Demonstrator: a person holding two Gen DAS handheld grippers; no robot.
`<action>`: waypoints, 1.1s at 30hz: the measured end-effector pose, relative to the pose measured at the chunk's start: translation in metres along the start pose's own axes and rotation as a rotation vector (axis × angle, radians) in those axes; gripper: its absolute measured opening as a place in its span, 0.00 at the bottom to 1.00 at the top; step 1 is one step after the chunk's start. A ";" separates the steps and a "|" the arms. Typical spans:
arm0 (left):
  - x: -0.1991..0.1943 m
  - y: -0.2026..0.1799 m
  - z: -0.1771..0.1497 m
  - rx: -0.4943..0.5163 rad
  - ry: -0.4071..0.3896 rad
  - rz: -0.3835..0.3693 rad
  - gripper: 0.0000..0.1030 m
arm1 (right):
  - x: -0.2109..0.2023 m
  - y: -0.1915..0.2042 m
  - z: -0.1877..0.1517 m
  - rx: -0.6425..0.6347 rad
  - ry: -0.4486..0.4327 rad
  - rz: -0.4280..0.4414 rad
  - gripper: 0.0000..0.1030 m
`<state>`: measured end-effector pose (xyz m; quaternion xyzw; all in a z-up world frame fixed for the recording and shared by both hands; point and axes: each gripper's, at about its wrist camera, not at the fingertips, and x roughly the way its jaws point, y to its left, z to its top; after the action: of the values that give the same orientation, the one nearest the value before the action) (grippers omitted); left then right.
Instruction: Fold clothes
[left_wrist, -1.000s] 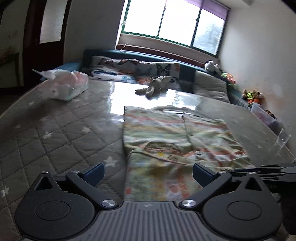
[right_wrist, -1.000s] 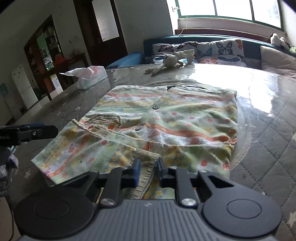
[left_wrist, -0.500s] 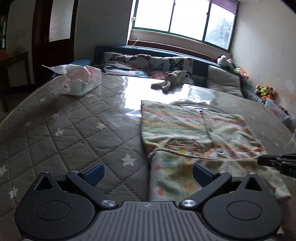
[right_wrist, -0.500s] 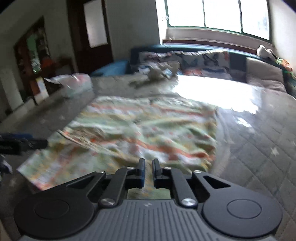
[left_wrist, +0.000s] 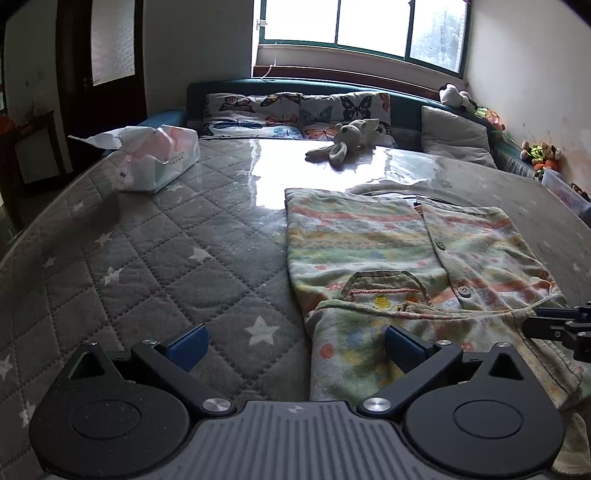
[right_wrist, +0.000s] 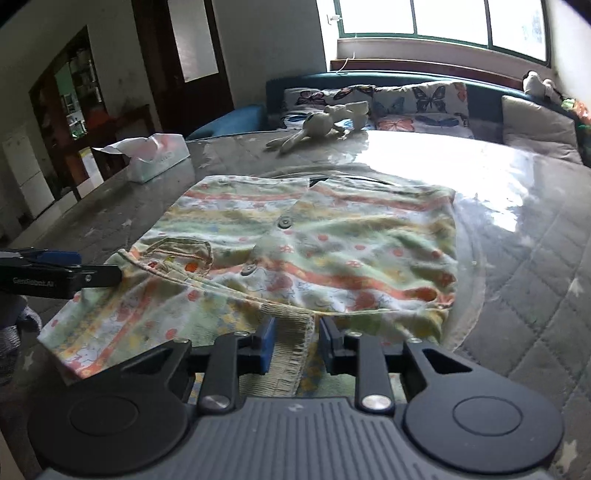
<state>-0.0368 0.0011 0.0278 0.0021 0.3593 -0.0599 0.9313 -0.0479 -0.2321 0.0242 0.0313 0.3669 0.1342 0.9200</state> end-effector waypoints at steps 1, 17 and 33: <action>0.001 -0.001 0.001 0.006 0.000 0.001 1.00 | 0.000 0.000 0.000 -0.001 -0.004 -0.002 0.08; -0.007 -0.013 -0.002 0.093 -0.025 0.016 1.00 | -0.024 0.009 0.003 -0.109 -0.043 0.022 0.40; -0.031 -0.005 -0.047 0.171 -0.022 0.048 1.00 | -0.041 0.025 -0.038 -0.273 0.016 0.039 0.40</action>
<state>-0.0914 0.0018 0.0135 0.0893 0.3423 -0.0682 0.9328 -0.1081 -0.2203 0.0274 -0.0882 0.3518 0.2008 0.9100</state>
